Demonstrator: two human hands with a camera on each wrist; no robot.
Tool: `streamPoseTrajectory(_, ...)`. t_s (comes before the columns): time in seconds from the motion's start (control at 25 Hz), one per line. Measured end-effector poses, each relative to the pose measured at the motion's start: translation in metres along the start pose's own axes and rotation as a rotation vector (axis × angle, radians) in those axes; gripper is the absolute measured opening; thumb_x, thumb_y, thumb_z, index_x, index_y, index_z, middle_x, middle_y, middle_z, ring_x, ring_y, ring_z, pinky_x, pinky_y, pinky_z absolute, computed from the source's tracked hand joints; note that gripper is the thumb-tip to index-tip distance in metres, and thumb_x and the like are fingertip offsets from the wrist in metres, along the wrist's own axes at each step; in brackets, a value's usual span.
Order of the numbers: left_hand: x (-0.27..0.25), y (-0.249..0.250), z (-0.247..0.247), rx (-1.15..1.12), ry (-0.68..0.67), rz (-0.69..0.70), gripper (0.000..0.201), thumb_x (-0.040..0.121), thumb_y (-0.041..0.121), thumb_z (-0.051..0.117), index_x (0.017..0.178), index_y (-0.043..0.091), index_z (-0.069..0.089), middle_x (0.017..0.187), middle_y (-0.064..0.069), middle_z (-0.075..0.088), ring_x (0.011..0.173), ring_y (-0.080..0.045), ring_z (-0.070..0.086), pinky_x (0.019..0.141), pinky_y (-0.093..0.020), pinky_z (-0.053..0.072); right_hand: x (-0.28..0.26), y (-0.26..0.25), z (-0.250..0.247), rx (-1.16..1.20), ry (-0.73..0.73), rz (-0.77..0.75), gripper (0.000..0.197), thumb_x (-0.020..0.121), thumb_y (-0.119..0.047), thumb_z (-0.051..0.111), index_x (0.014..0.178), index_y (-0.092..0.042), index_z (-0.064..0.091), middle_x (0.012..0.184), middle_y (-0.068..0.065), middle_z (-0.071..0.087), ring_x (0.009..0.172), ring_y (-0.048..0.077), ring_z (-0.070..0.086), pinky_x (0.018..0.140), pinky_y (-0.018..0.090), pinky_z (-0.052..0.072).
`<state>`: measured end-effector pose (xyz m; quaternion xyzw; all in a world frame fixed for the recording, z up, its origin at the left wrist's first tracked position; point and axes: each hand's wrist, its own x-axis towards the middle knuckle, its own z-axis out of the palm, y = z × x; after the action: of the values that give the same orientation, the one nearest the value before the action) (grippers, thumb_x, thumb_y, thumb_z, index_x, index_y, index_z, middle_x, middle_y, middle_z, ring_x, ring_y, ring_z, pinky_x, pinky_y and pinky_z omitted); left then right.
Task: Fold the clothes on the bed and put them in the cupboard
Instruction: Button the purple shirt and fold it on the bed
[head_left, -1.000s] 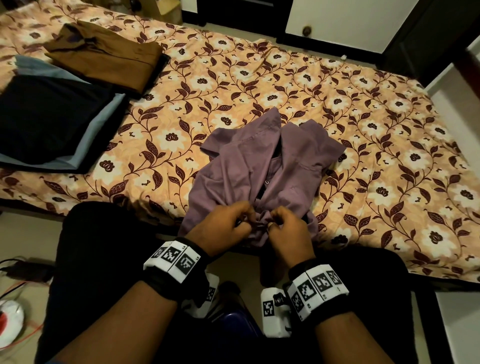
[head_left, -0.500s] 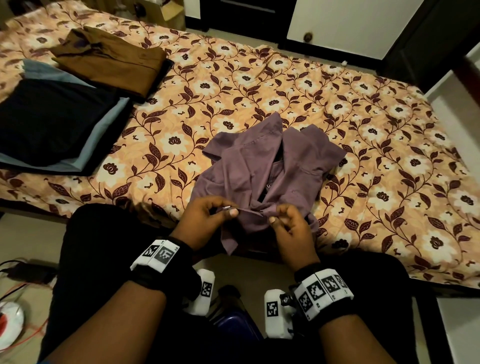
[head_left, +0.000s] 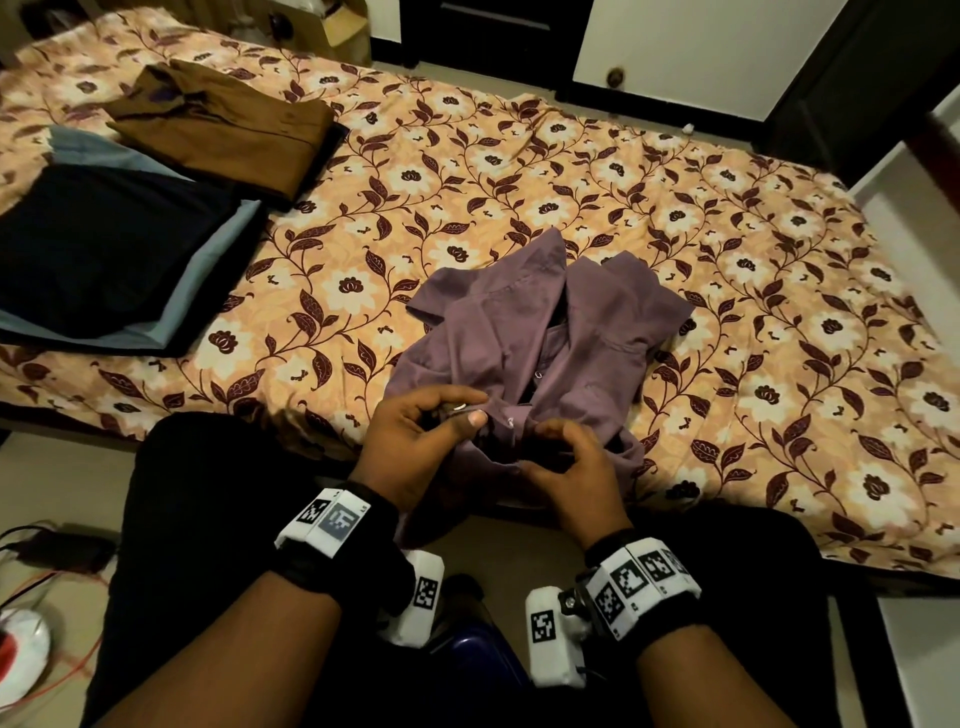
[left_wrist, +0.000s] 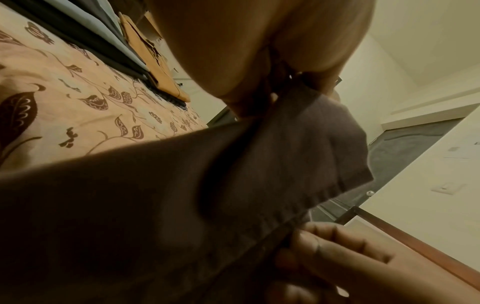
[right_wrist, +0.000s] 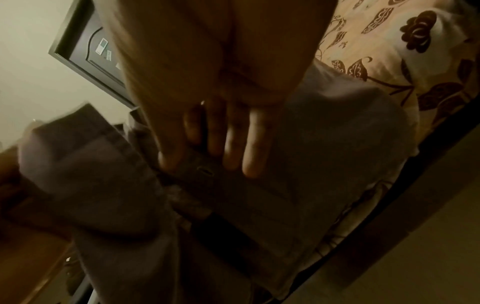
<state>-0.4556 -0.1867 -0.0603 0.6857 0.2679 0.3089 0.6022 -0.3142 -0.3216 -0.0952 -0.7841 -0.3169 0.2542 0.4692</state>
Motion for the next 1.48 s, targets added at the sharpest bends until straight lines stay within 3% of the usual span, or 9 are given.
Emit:
streamPoseTrajectory(0.08,-0.001,0.001,0.004,-0.011,-0.053,0.036,0.019,0.081,0.009,0.074,0.095,0.021,0.074,0.091,0.007,0.075,0.087,-0.01,0.07,0.079,-0.023,0.056,-0.001,0.001,0.0,-0.039,-0.05,-0.128,0.027,0.071,0.004,0.077,0.091,-0.011,0.068,0.096,-0.001,0.059,0.089,-0.007,0.056,0.079,0.006,0.043)
streamPoseTrajectory(0.2,-0.008,0.006,0.016,0.135,-0.074,0.212,0.021,0.083,0.019,0.069,0.104,0.019,0.072,0.086,0.015,0.069,0.084,-0.002,0.066,0.078,-0.02,0.054,-0.002,0.002,0.001,0.051,-0.107,-0.061,0.022,0.08,0.006,0.067,0.086,-0.015,0.068,0.09,0.003,0.067,0.083,0.0,0.061,0.079,0.014,0.047)
streamPoseTrajectory(0.48,0.013,0.013,-0.038,0.164,0.43,0.071,0.024,0.083,0.009,0.073,0.098,0.028,0.072,0.092,0.005,0.073,0.087,-0.015,0.07,0.081,-0.042,0.059,0.001,0.001,-0.022,0.164,-0.112,0.053,0.016,0.091,-0.002,0.058,0.093,-0.014,0.067,0.091,0.0,0.071,0.085,0.009,0.067,0.074,0.02,0.053)
streamPoseTrajectory(0.6,0.005,0.015,-0.029,0.253,0.246,0.117,0.029,0.084,0.008,0.072,0.096,0.034,0.07,0.092,0.012,0.067,0.087,0.002,0.063,0.083,-0.025,0.055,0.0,-0.008,-0.02,0.143,-0.105,0.064,0.012,0.089,-0.009,0.063,0.079,-0.006,0.067,0.071,-0.002,0.066,0.064,0.004,0.058,0.063,0.02,0.047)
streamPoseTrajectory(0.72,0.0,0.019,-0.02,0.329,-0.006,0.129,0.041,0.088,-0.002,0.064,0.105,0.035,0.068,0.096,0.005,0.057,0.092,0.002,0.054,0.085,-0.008,0.045,-0.006,-0.025,-0.027,0.287,-0.087,0.126,0.042,0.079,-0.037,0.07,0.07,0.003,0.061,0.062,0.009,0.06,0.058,0.012,0.054,0.06,0.027,0.045)
streamPoseTrajectory(0.88,-0.004,0.039,-0.008,0.259,-0.029,0.227,0.058,0.087,-0.004,0.065,0.131,0.032,0.054,0.098,0.011,0.069,0.096,-0.006,0.064,0.09,-0.018,0.05,-0.011,-0.049,-0.054,0.843,-0.092,0.193,0.026,0.063,-0.023,0.075,0.088,-0.019,0.075,0.088,0.009,0.07,0.065,0.017,0.061,0.059,0.027,0.05)
streamPoseTrajectory(1.08,-0.021,0.059,0.014,0.049,-0.064,0.359,0.063,0.084,0.008,0.069,0.141,0.023,0.046,0.099,0.007,0.071,0.098,-0.012,0.068,0.091,-0.022,0.052,-0.028,-0.066,-0.053,0.78,-0.068,0.088,0.032,0.051,-0.024,0.086,0.082,-0.021,0.077,0.09,0.009,0.072,0.081,0.024,0.067,0.065,0.031,0.055)
streamPoseTrajectory(1.32,-0.023,0.056,0.019,0.011,-0.12,0.355,0.068,0.084,-0.004,0.067,0.144,0.019,0.044,0.103,0.006,0.071,0.099,-0.01,0.068,0.09,-0.021,0.052,-0.032,-0.089,-0.049,0.611,0.001,0.048,0.028,0.073,-0.002,0.07,0.091,-0.023,0.076,0.097,0.004,0.074,0.095,0.022,0.07,0.082,0.036,0.057)
streamPoseTrajectory(1.48,-0.022,0.052,0.017,0.165,-0.131,0.426,0.062,0.088,0.021,0.064,0.145,0.026,0.038,0.103,0.005,0.073,0.091,-0.011,0.07,0.084,-0.03,0.058,-0.034,-0.096,-0.049,0.481,-0.003,0.071,0.031,0.079,0.007,0.067,0.103,-0.013,0.071,0.097,0.004,0.074,0.097,0.025,0.069,0.089,0.041,0.054)
